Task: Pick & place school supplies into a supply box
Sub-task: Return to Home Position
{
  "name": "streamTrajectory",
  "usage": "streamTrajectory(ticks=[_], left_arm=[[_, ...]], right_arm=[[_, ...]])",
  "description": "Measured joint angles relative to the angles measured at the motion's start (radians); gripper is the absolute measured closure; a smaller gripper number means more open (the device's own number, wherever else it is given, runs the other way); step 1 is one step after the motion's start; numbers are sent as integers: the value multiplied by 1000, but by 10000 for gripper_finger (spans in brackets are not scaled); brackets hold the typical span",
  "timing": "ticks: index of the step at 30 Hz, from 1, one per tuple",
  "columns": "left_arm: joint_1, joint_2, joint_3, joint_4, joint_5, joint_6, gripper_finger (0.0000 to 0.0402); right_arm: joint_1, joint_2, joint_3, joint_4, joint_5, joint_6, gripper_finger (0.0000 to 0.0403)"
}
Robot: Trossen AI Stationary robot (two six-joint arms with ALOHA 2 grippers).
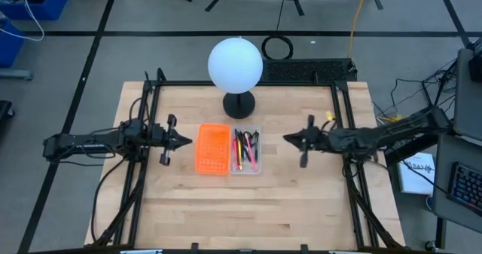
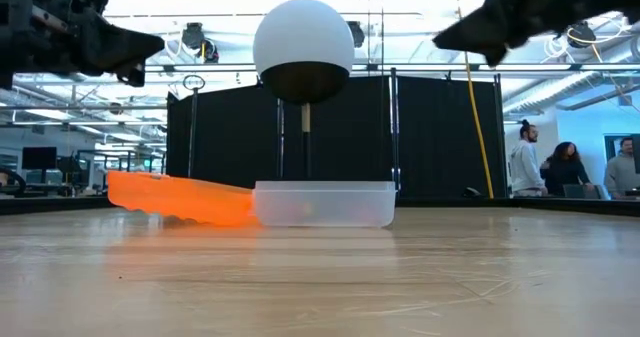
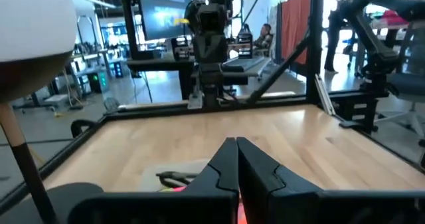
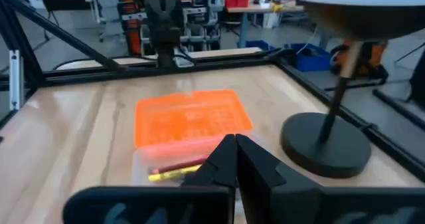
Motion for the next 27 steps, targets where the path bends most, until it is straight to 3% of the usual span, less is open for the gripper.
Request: streamTrajectory(ticks=[3,8,13,16,22,27], left_arm=[[0,0,25,-22,0,35,398],[0,0,46,-42,4,95,399],[0,0,48,-31,-132,161,400],[0,0,48,-30,-159,195,400],[1,0,48,-18,-157,197,401],[1,-30,48,21,-107,190,401]], right_arm=[[15,-115,-51,-48,18,-8,401],[43,-258,-170,41,-29,-61,402],[68,-376,-312,171,-36,-102,402],[64,-435,-375,198,-36,-130,403],[-7,-512,-408,188,-40,-166,403],[-15,-604,-410,175,-153,-230,403]])
